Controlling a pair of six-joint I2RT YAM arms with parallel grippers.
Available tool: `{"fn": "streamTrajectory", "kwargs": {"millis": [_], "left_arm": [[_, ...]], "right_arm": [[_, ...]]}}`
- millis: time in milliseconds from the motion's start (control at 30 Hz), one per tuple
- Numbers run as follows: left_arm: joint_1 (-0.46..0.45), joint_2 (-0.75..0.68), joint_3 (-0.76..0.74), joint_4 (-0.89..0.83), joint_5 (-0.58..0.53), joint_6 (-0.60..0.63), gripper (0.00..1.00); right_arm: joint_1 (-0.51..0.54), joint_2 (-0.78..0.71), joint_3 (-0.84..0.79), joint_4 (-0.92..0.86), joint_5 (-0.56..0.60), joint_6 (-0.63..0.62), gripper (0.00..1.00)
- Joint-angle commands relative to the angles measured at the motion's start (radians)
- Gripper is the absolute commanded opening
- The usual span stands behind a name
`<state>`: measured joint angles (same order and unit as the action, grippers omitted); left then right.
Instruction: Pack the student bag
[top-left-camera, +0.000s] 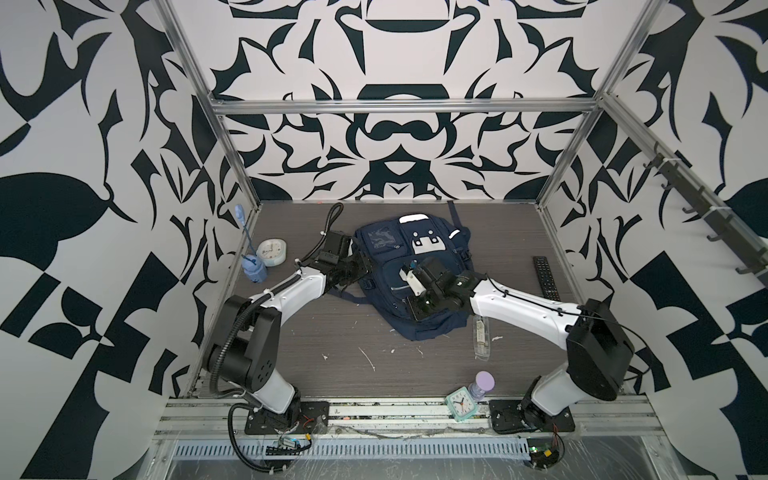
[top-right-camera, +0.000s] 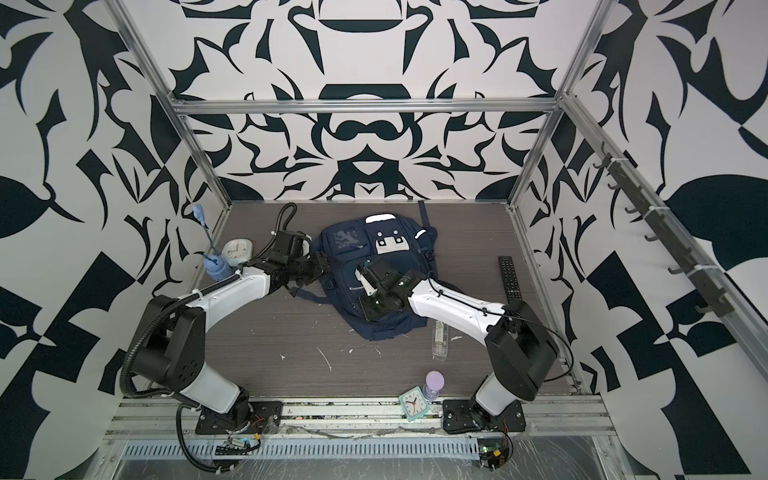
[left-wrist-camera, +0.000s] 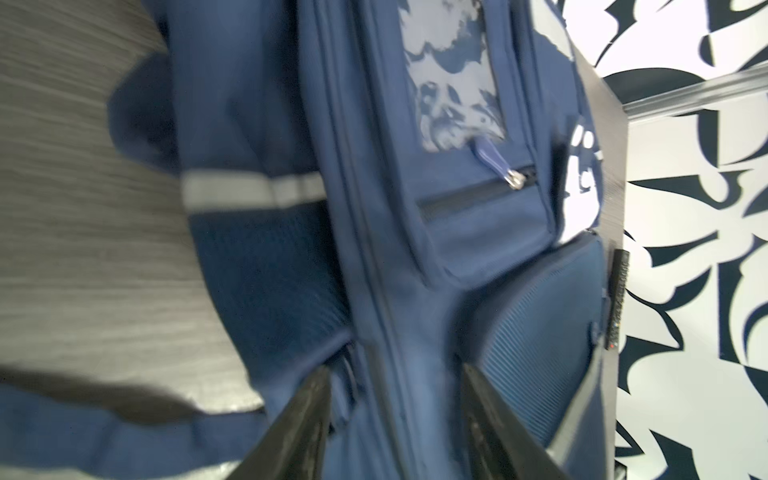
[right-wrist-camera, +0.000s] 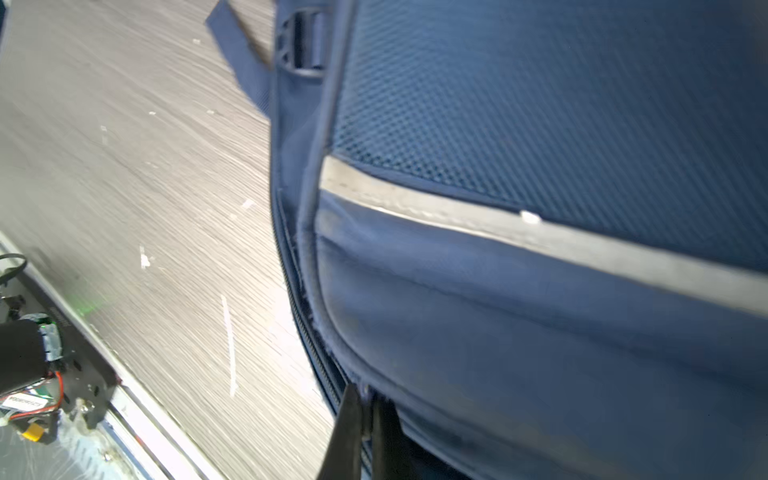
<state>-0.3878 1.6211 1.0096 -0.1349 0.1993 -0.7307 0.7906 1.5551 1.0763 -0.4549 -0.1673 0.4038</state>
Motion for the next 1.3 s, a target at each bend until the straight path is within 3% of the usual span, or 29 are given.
{"fn": "streamTrajectory", "kwargs": {"millis": [0, 233, 467, 567, 1033, 1267], "left_arm": [[0.013, 0.084, 0.064, -0.055, 0.026, 0.049, 0.53], [0.012, 0.222, 0.121, 0.008, 0.113, 0.010, 0.48], [0.013, 0.229, 0.093, 0.087, 0.157, -0.045, 0.18], [0.012, 0.217, 0.075, 0.111, 0.175, -0.069, 0.13], [0.012, 0.144, -0.044, 0.183, 0.177, -0.134, 0.08], [0.043, 0.085, -0.103, 0.184, 0.149, -0.128, 0.05]], "right_arm": [[-0.029, -0.059, -0.028, -0.005, 0.040, 0.027, 0.00], [-0.013, -0.041, -0.007, -0.013, 0.017, 0.049, 0.00], [0.045, 0.044, 0.073, -0.001, 0.007, 0.069, 0.00], [0.057, 0.096, 0.115, 0.015, 0.004, 0.089, 0.00], [0.055, 0.263, 0.317, 0.057, 0.074, 0.214, 0.00], [-0.035, 0.346, 0.413, 0.052, 0.092, 0.202, 0.00]]}}
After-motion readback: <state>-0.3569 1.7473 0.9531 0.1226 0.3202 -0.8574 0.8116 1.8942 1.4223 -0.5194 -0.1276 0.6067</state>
